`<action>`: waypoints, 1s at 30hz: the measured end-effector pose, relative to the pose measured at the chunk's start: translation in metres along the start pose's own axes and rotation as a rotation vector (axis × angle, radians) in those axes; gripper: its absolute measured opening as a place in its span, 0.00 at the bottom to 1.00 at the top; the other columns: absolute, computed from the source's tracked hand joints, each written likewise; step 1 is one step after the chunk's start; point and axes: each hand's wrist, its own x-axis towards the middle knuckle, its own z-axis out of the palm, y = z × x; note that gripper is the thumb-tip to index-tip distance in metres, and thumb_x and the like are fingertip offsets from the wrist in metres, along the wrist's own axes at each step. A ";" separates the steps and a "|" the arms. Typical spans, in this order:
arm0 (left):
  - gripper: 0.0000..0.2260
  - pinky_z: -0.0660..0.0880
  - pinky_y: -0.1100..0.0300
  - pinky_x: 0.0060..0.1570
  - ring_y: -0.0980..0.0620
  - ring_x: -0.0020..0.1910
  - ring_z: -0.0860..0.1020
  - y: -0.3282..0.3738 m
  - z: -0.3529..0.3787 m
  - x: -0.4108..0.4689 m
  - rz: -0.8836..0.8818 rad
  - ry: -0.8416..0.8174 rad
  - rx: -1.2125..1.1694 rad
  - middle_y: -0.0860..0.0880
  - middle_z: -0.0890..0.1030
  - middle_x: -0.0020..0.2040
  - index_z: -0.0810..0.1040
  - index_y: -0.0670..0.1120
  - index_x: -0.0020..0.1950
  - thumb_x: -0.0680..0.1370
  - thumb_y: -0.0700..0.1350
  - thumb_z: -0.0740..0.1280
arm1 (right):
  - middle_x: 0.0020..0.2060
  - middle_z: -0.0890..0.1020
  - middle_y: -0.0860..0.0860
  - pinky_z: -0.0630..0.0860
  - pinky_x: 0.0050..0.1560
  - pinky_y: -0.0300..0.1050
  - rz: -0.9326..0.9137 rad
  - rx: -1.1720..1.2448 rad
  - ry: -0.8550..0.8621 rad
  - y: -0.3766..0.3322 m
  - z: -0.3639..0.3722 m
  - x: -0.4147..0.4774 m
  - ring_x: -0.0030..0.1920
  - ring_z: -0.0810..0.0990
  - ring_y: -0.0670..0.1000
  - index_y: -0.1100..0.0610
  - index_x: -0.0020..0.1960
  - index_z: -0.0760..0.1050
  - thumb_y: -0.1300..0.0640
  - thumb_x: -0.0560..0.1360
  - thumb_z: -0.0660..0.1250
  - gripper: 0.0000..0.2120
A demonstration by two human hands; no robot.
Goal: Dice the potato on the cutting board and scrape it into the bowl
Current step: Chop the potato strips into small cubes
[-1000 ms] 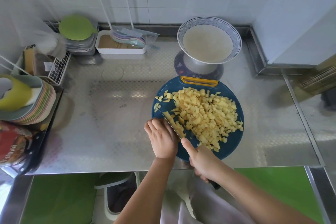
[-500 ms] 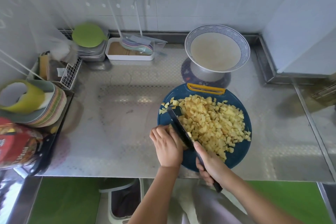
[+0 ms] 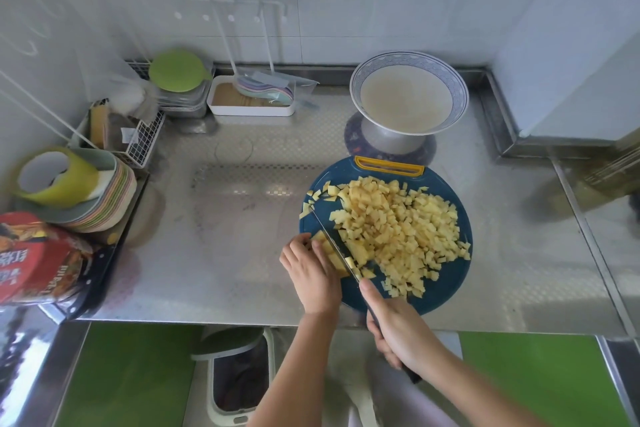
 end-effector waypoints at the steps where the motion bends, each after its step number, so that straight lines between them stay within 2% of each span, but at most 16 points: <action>1: 0.17 0.65 0.56 0.55 0.50 0.51 0.66 0.000 0.001 0.000 -0.003 0.011 0.010 0.46 0.73 0.51 0.72 0.42 0.52 0.80 0.52 0.51 | 0.19 0.61 0.51 0.62 0.25 0.42 -0.002 -0.016 0.011 0.001 0.004 0.000 0.19 0.61 0.51 0.58 0.28 0.60 0.30 0.77 0.49 0.34; 5: 0.15 0.68 0.52 0.53 0.47 0.50 0.68 0.001 0.004 0.002 -0.017 0.047 0.034 0.45 0.73 0.49 0.71 0.42 0.49 0.80 0.51 0.51 | 0.17 0.60 0.47 0.64 0.31 0.44 0.008 -0.052 0.066 0.006 0.011 0.003 0.18 0.62 0.47 0.54 0.23 0.58 0.34 0.80 0.49 0.34; 7: 0.15 0.69 0.50 0.53 0.46 0.50 0.68 0.001 0.005 0.002 -0.005 0.051 0.053 0.43 0.73 0.48 0.71 0.41 0.49 0.80 0.51 0.52 | 0.16 0.62 0.46 0.63 0.31 0.44 0.021 -0.068 0.070 0.008 0.012 0.005 0.18 0.62 0.45 0.53 0.21 0.61 0.34 0.81 0.50 0.35; 9: 0.16 0.69 0.51 0.53 0.45 0.50 0.69 0.002 0.005 0.003 0.017 0.044 0.075 0.42 0.73 0.48 0.72 0.40 0.49 0.80 0.51 0.52 | 0.20 0.66 0.45 0.63 0.29 0.41 0.051 -0.033 0.072 0.010 0.012 0.005 0.21 0.64 0.44 0.49 0.25 0.65 0.32 0.78 0.52 0.30; 12: 0.15 0.69 0.50 0.52 0.44 0.49 0.69 0.000 0.005 0.005 0.051 0.011 0.101 0.42 0.73 0.48 0.72 0.41 0.49 0.80 0.51 0.52 | 0.26 0.69 0.49 0.65 0.28 0.38 0.077 -0.076 0.082 0.009 0.016 0.002 0.26 0.67 0.46 0.53 0.33 0.66 0.32 0.78 0.52 0.28; 15: 0.14 0.70 0.48 0.52 0.44 0.48 0.69 -0.003 0.004 0.007 0.061 -0.006 0.115 0.43 0.72 0.48 0.71 0.42 0.49 0.79 0.51 0.53 | 0.28 0.68 0.49 0.70 0.33 0.46 0.075 -0.137 0.091 0.002 0.017 0.002 0.28 0.69 0.50 0.47 0.33 0.62 0.36 0.81 0.50 0.23; 17: 0.14 0.69 0.49 0.52 0.44 0.47 0.69 -0.002 0.005 0.008 0.063 0.003 0.125 0.43 0.72 0.47 0.72 0.42 0.48 0.79 0.51 0.53 | 0.23 0.66 0.48 0.69 0.36 0.49 0.098 -0.120 0.076 -0.005 0.017 0.003 0.25 0.68 0.48 0.49 0.30 0.59 0.36 0.82 0.47 0.26; 19: 0.15 0.69 0.49 0.51 0.43 0.47 0.69 0.000 0.005 0.008 0.061 0.003 0.133 0.42 0.73 0.47 0.72 0.41 0.47 0.79 0.51 0.53 | 0.16 0.64 0.47 0.67 0.33 0.46 0.140 -0.096 0.070 -0.007 0.016 0.005 0.18 0.65 0.45 0.55 0.29 0.59 0.33 0.80 0.46 0.32; 23: 0.15 0.69 0.49 0.50 0.42 0.46 0.70 0.000 0.005 0.009 0.071 0.001 0.149 0.41 0.73 0.46 0.72 0.41 0.47 0.78 0.51 0.54 | 0.14 0.64 0.45 0.66 0.27 0.42 0.193 -0.105 0.039 -0.014 0.012 0.003 0.17 0.65 0.46 0.56 0.29 0.60 0.31 0.79 0.45 0.33; 26: 0.14 0.68 0.50 0.50 0.42 0.45 0.70 0.000 0.005 0.010 0.083 0.001 0.162 0.41 0.73 0.46 0.72 0.41 0.46 0.78 0.50 0.54 | 0.14 0.63 0.47 0.65 0.23 0.38 0.237 -0.092 0.004 -0.018 0.008 0.003 0.17 0.65 0.49 0.56 0.29 0.61 0.29 0.78 0.46 0.34; 30: 0.13 0.68 0.48 0.49 0.42 0.45 0.69 -0.002 0.007 0.011 0.078 0.003 0.167 0.41 0.73 0.46 0.72 0.41 0.45 0.77 0.49 0.55 | 0.18 0.61 0.50 0.63 0.24 0.38 0.303 -0.057 -0.040 -0.022 0.005 0.003 0.18 0.62 0.51 0.55 0.29 0.57 0.26 0.76 0.46 0.34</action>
